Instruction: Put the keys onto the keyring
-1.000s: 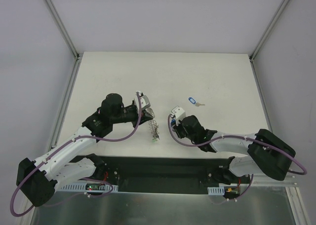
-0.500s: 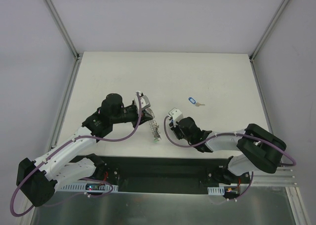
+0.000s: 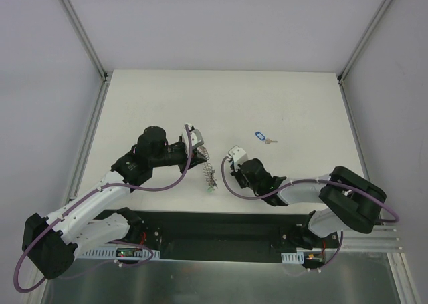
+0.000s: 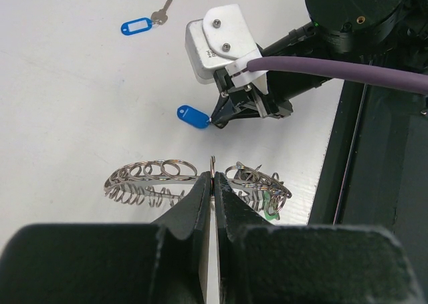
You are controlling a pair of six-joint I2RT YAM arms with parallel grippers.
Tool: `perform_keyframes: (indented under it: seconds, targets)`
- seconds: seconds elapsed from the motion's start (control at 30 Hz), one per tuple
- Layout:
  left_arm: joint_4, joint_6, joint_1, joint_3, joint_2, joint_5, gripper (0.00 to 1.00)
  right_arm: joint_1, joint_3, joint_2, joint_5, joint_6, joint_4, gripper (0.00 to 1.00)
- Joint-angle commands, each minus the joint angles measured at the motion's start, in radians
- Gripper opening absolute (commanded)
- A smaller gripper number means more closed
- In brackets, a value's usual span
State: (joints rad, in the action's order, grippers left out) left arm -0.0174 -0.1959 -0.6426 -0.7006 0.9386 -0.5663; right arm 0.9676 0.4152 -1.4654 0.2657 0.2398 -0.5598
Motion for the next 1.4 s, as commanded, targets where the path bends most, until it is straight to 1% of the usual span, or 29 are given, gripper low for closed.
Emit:
perform_keyframes:
  seconds: [0.0, 0.17, 0.27, 0.3, 0.33, 0.37, 0.4, 0.53, 0.57, 0.63, 0.67, 0.73, 0.83, 0.93, 1.1, 1.27, 1.37]
  targets:
    - [0.034, -0.013, -0.012, -0.028, -0.020, -0.006, 0.00, 0.013, 0.020, 0.056, 0.007, 0.001, 0.023, 0.01]
    - [0.031, -0.022, -0.012, -0.028, -0.021, -0.006, 0.00, 0.014, 0.037, 0.166, -0.011, 0.030, 0.106, 0.01]
    - [0.030, -0.030, -0.012, -0.030, -0.023, -0.010, 0.00, 0.014, 0.053, 0.246, -0.040, 0.062, 0.202, 0.01]
    - [0.030, -0.034, -0.012, -0.030, -0.026, -0.018, 0.00, 0.016, 0.071, 0.266, -0.057, 0.070, 0.269, 0.01]
    - [0.030, -0.040, -0.011, -0.030, -0.027, -0.023, 0.00, 0.016, 0.080, 0.283, -0.066, 0.076, 0.302, 0.01]
    - [0.030, -0.045, -0.012, -0.028, -0.029, -0.030, 0.00, 0.014, 0.086, 0.328, -0.077, 0.093, 0.366, 0.01]
    - [0.028, -0.050, -0.012, -0.027, -0.035, -0.040, 0.00, 0.014, 0.102, 0.348, -0.089, 0.099, 0.395, 0.01]
    - [0.027, -0.095, -0.012, -0.020, -0.057, -0.127, 0.00, 0.014, 0.140, 0.482, -0.150, 0.133, 0.550, 0.01]
    - [0.027, -0.102, -0.012, -0.019, -0.064, -0.144, 0.00, 0.017, 0.154, 0.505, -0.169, 0.139, 0.624, 0.01]
    - [0.027, -0.131, -0.012, -0.011, -0.080, -0.187, 0.00, 0.019, 0.190, 0.569, -0.226, 0.157, 0.688, 0.01]
    - [0.027, -0.143, -0.014, -0.008, -0.084, -0.234, 0.00, 0.023, 0.200, 0.592, -0.241, 0.162, 0.733, 0.01]
    - [0.025, -0.168, -0.015, -0.002, -0.096, -0.274, 0.00, 0.031, 0.227, 0.643, -0.294, 0.179, 0.768, 0.01]
    - [0.022, -0.184, -0.026, -0.005, -0.100, -0.314, 0.00, 0.042, 0.278, 0.668, -0.345, 0.214, 0.813, 0.01]
    - [-0.006, -0.206, -0.038, -0.004, -0.096, -0.345, 0.00, 0.059, 0.324, 0.654, -0.384, 0.260, 0.847, 0.01]
    - [-0.026, -0.237, -0.057, 0.000, -0.089, -0.349, 0.00, 0.075, 0.428, 0.606, -0.417, 0.345, 0.905, 0.01]
    - [-0.027, -0.247, -0.068, 0.001, -0.086, -0.339, 0.00, 0.083, 0.479, 0.554, -0.467, 0.418, 0.910, 0.01]
    - [-0.027, -0.243, -0.072, 0.000, -0.084, -0.319, 0.00, 0.094, 0.485, 0.542, -0.461, 0.429, 0.888, 0.01]
